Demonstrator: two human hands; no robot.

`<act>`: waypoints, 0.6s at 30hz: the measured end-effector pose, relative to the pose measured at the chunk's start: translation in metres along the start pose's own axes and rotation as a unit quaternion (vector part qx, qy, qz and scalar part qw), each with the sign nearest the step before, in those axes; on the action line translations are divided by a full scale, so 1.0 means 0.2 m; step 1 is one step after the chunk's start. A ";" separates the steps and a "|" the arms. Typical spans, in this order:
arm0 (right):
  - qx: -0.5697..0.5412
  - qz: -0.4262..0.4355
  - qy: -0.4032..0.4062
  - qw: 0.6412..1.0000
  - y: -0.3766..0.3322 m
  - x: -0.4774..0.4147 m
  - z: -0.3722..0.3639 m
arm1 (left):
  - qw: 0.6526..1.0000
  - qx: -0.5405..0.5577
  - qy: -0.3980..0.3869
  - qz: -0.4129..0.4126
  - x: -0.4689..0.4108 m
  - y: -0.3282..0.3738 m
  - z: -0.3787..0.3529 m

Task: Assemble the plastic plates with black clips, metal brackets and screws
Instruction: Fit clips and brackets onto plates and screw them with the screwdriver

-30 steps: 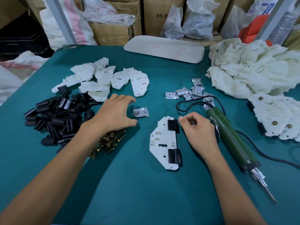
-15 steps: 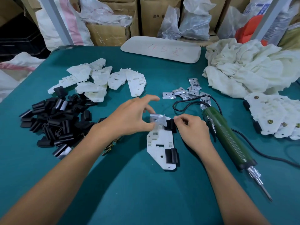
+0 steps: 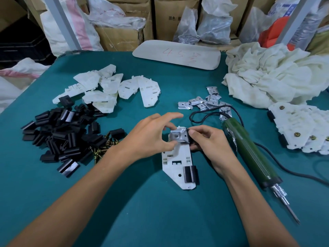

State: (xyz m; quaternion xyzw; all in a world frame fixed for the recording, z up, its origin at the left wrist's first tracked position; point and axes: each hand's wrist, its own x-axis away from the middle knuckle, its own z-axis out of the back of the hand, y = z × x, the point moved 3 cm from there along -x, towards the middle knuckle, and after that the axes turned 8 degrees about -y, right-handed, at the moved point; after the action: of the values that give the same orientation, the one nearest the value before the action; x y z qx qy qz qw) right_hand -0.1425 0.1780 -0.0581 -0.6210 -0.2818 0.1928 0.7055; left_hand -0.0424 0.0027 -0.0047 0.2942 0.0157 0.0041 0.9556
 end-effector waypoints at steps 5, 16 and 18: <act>-0.067 -0.021 -0.030 0.997 -0.02 0.02 -0.02 | 0.999 0.027 0.038 0.000 0.02 -0.02 -0.03; -0.170 0.011 -0.025 0.985 -0.09 0.06 -0.06 | 0.871 0.483 0.032 0.082 0.10 -0.05 -0.25; -0.179 0.014 -0.035 0.983 -0.09 0.06 -0.07 | 0.853 0.516 0.038 0.076 0.11 -0.05 -0.24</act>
State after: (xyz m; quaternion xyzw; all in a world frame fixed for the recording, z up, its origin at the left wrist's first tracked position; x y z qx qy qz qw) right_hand -0.1263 0.1725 -0.0387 -0.7343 -0.3276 0.1709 0.5695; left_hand -0.0226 0.0224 -0.0511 0.7446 0.0290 0.0794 0.6622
